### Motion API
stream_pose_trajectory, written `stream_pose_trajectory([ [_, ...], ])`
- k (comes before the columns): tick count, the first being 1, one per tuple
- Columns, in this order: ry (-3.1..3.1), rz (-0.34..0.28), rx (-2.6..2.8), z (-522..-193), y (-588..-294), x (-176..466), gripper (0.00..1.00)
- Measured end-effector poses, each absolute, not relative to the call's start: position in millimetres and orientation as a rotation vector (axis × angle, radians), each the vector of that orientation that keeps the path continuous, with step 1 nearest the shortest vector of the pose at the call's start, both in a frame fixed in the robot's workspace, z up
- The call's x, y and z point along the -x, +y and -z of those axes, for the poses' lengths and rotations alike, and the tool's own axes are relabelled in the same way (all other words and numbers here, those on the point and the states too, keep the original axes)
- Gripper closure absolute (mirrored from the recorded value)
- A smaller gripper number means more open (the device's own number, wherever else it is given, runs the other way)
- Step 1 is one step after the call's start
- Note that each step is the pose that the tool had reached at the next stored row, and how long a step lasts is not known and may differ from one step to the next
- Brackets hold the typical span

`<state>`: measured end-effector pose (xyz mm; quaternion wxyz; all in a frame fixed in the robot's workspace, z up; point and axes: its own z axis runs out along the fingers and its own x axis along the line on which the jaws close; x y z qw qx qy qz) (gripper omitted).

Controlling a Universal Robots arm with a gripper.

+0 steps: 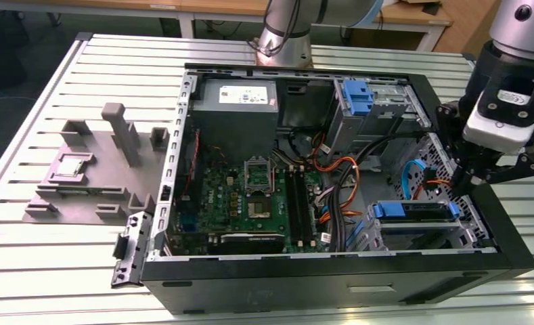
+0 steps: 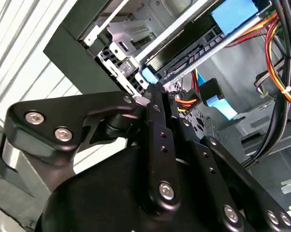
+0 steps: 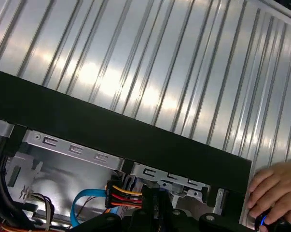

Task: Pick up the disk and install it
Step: 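Insert the first disk wire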

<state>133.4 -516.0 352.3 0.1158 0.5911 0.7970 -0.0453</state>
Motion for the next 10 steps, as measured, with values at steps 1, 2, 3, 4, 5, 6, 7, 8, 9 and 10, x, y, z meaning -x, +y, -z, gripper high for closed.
stream_pose_trajectory([
  [1, 2.312, 0.137, -1.763, -352.3, -515.8, -133.4, 0.83],
  [2, 2.300, 0.140, -1.779, -352.3, -515.8, -133.4, 0.83],
  [3, 2.289, 0.142, -1.795, -352.2, -515.7, -133.4, 0.83],
  [4, 2.277, 0.144, -1.811, -352.2, -515.7, -133.4, 0.83],
  [5, 2.265, 0.147, -1.827, -352.1, -515.6, -133.4, 0.83],
  [6, 2.253, 0.149, -1.842, -352.1, -515.6, -133.4, 0.83],
  [7, 2.242, 0.151, -1.857, -352.0, -515.5, -133.4, 0.83],
  [8, 2.227, 0.154, -1.875, -352.0, -515.4, -133.4, 0.83],
  [9, 2.216, 0.156, -1.889, -351.9, -515.4, -133.4, 0.83],
  [10, 2.204, 0.158, -1.904, -351.9, -515.4, -133.4, 0.83],
])
